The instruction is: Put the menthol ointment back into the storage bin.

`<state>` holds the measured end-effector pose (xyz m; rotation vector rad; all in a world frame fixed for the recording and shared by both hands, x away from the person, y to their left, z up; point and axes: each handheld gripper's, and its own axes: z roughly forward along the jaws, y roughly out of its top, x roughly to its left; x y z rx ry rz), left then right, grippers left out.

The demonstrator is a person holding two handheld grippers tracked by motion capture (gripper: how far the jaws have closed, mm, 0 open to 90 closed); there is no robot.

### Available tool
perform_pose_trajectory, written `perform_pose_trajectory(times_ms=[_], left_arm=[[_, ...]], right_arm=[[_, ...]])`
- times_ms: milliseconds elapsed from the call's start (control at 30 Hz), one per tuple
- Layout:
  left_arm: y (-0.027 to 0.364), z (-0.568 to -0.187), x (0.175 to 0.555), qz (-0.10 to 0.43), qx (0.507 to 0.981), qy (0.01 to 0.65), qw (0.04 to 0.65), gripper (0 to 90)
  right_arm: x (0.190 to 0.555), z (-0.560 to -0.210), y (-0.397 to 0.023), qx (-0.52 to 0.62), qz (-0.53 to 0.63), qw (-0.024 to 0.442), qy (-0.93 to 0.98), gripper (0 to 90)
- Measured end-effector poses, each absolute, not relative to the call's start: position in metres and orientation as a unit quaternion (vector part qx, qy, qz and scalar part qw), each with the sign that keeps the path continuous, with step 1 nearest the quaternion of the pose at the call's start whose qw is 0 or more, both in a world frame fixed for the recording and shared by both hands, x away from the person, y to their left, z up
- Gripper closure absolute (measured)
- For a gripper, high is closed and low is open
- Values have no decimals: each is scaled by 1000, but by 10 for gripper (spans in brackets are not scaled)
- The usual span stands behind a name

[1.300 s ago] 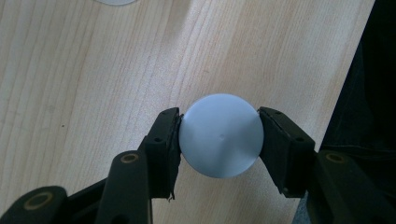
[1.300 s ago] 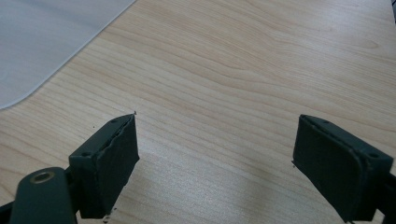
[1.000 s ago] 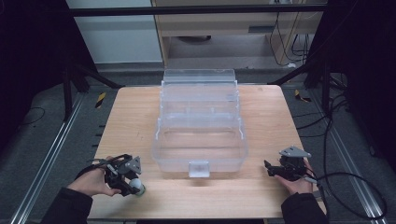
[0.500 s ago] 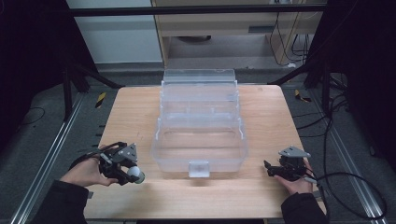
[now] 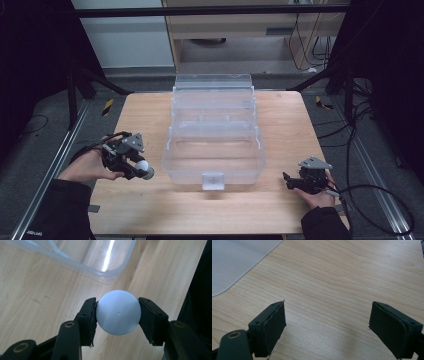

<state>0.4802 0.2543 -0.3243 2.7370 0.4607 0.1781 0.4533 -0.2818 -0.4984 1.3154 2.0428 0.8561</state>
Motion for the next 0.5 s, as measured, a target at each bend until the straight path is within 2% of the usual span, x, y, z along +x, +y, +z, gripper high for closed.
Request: perform_pose_trajectory(times_ms=[500], left_arm=[[235,-296,497,66,966,158,192,500]], right_arm=[[453,-498,-282,490,318,280,762,137]])
